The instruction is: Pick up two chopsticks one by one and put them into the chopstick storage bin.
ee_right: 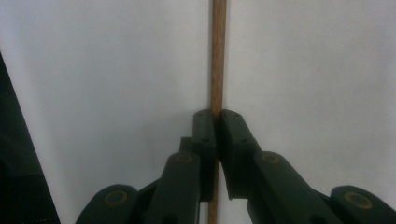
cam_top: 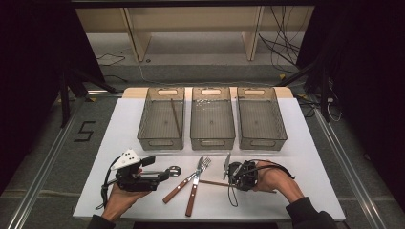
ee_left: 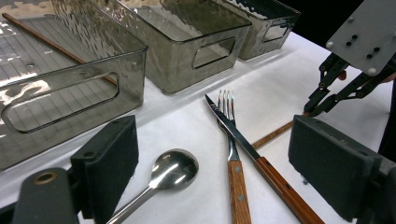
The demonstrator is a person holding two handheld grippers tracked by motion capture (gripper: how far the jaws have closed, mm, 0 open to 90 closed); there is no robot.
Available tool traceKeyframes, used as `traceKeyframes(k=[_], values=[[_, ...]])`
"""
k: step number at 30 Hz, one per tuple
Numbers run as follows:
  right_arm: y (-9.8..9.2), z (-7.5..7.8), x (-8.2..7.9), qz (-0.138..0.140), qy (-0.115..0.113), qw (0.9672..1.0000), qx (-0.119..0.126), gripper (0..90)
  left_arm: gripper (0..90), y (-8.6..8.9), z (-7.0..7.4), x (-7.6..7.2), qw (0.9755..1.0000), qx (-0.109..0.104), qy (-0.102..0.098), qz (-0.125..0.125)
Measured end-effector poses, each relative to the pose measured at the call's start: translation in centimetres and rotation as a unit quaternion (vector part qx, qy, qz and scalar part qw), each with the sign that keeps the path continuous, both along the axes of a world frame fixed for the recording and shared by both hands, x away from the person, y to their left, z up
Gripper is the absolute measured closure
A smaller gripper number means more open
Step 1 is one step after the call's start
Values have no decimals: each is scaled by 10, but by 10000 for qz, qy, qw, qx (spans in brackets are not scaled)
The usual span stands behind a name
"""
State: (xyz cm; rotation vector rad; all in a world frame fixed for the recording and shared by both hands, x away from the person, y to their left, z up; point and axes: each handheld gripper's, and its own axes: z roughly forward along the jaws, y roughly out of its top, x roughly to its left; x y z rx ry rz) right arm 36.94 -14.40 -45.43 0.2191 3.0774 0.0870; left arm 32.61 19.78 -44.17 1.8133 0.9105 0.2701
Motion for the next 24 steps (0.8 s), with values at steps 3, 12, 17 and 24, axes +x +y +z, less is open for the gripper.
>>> traceKeyframes(k=[3,12,17,24], values=[[-3,2,1,-74,-42,10000,37,854,157,0,0,0,10000,1,6,10],[-15,22,4,-594,-189,9956,693,856,157,-1,0,2,9999,-42,98,120],[-18,32,11,-1107,-367,9864,1162,856,158,-5,3,4,9997,-81,183,138],[-17,48,14,-1689,-573,9673,1802,856,160,-15,9,11,9987,-157,406,250]])
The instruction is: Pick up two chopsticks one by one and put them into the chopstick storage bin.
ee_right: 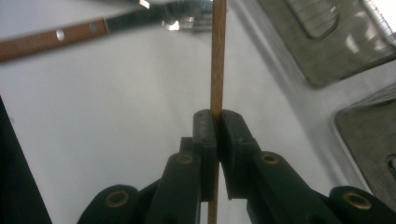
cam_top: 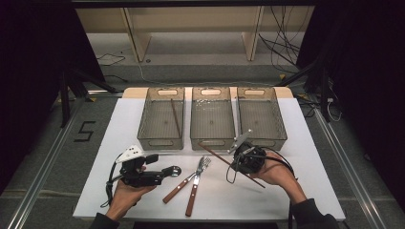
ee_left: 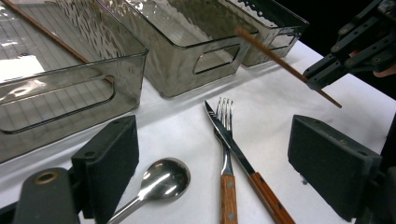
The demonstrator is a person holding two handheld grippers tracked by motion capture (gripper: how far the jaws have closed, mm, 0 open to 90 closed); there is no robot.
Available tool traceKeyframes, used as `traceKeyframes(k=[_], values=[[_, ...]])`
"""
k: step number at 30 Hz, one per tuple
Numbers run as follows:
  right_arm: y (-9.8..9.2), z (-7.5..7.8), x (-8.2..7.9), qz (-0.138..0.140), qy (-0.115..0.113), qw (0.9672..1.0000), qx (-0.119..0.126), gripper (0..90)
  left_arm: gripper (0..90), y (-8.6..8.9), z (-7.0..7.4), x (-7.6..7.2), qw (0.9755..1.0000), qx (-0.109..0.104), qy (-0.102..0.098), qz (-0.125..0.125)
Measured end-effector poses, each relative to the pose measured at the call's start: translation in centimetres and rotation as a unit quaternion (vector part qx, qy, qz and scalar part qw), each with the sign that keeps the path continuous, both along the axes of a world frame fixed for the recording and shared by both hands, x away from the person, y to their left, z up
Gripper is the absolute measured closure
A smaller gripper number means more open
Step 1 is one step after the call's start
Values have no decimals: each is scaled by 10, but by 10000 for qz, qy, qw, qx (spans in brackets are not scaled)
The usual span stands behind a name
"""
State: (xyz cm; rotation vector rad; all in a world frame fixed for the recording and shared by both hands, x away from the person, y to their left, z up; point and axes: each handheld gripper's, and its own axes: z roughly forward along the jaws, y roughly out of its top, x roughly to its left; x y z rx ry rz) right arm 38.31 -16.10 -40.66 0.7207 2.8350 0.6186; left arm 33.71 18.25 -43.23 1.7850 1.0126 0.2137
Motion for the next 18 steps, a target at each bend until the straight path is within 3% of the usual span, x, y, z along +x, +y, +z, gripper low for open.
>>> traceKeyframes(k=[8,14,18], values=[[4,15,0,-309,-4,9965,782,856,162,-19,12,14,9998,-108,170,32],[12,17,-2,-428,-181,9920,1173,855,168,-31,20,23,9992,-304,254,-13],[18,18,-3,-494,-306,9884,1404,855,175,-36,22,28,9977,-511,439,-37]])
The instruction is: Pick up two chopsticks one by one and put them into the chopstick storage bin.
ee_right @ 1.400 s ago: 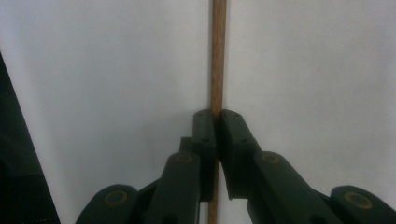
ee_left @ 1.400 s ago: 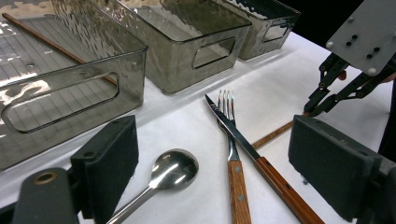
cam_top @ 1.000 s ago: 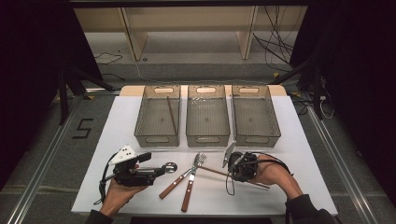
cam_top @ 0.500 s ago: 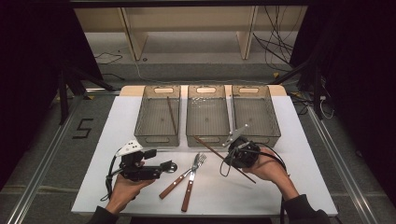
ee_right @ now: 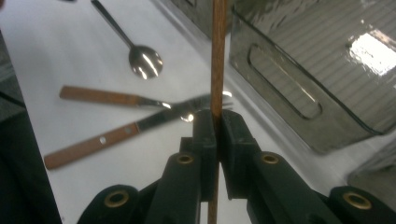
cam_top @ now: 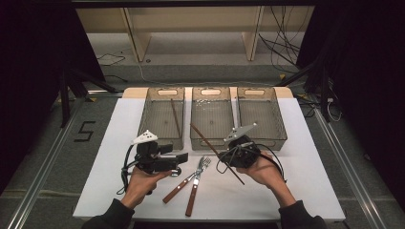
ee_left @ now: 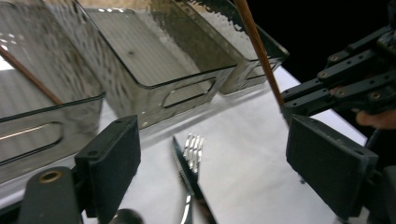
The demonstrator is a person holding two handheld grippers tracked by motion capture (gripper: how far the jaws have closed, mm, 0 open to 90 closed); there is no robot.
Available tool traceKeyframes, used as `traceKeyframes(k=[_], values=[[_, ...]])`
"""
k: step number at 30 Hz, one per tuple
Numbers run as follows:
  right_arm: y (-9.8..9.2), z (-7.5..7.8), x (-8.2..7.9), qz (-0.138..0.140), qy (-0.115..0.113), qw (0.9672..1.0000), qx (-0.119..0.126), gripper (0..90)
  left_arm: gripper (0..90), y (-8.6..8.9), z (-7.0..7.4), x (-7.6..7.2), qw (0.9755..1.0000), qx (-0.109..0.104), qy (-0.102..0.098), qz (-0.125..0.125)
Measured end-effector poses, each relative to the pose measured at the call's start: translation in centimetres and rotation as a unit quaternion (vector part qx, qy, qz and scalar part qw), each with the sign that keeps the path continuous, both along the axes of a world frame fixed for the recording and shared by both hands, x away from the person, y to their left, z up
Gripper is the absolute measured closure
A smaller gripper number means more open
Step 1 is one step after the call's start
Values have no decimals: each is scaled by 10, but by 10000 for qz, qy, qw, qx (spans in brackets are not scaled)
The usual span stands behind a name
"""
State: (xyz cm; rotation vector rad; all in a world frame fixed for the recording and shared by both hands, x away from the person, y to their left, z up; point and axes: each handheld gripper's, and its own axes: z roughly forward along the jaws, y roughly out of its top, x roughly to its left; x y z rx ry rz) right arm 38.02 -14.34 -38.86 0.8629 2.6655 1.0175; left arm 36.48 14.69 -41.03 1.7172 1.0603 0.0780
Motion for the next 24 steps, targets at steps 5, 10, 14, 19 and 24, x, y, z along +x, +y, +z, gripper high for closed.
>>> traceKeyframes(k=[5,10,14,19,24], values=[[5,-1,-2,-107,-40,9996,260,855,182,-6,0,6,9998,-126,134,83],[10,-7,-3,-170,-21,9990,416,855,201,-11,2,10,9994,-271,204,71],[14,-11,-4,-170,2,9985,512,855,227,-16,3,12,9992,-328,216,7],[20,-11,-6,-96,26,9980,627,855,274,-22,3,14,9981,-519,311,-103],[24,-11,-8,-84,31,9974,712,855,360,-27,3,16,9966,-686,399,-210]])
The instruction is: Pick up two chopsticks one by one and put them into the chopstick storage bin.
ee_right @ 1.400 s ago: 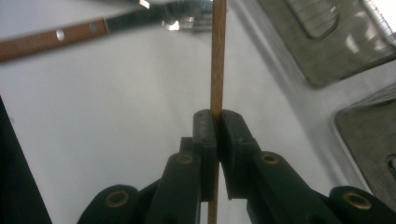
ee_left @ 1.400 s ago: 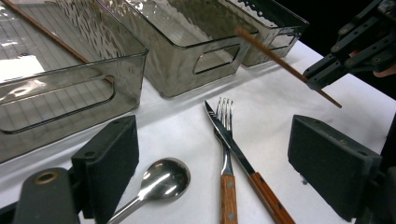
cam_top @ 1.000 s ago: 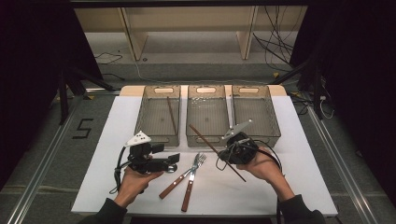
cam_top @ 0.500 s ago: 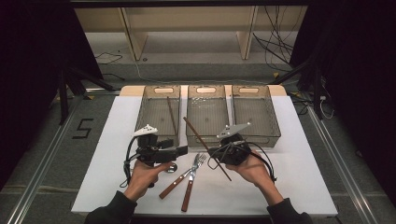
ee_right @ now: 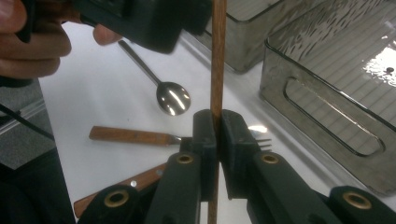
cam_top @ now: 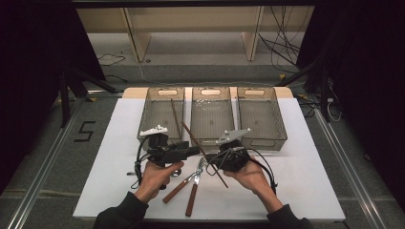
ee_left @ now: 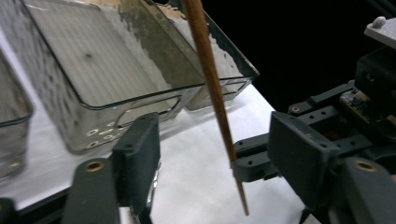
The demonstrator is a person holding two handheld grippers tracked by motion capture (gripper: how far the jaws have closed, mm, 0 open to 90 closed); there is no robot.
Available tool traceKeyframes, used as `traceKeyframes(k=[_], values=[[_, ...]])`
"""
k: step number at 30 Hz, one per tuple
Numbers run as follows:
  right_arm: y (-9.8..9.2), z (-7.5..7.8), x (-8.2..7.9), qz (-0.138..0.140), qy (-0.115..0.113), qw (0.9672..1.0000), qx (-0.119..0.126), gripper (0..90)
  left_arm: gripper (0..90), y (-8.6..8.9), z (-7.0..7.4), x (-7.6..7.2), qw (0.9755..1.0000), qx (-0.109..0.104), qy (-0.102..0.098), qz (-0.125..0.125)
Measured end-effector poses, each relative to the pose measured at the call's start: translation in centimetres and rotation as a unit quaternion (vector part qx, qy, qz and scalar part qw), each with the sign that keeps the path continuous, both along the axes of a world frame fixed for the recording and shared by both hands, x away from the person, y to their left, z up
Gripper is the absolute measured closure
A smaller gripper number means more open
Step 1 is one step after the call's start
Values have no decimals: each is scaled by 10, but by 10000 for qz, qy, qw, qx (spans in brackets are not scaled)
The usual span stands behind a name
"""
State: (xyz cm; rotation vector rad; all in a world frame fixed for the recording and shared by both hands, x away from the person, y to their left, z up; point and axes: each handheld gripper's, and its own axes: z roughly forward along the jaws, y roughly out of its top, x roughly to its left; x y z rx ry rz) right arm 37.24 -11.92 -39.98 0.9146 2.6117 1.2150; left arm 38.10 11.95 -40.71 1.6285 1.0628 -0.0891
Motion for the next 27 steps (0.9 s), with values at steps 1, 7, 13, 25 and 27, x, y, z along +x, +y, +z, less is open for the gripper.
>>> traceKeyframes(k=[1,7,13,25,27], values=[[1,0,0,-4,-10,10000,11,855,381,-1,0,1,10000,-50,18,-38],[3,1,-2,30,-37,9999,90,854,518,-6,-2,3,9997,-208,83,-136],[4,1,-2,29,-47,9999,137,855,638,-6,-2,5,9992,-308,140,-209],[4,1,-3,24,-55,9996,262,851,829,-4,-4,8,9980,-547,225,-241],[3,1,-3,35,-51,9995,305,845,834,-3,-3,8,9978,-573,222,-266]])
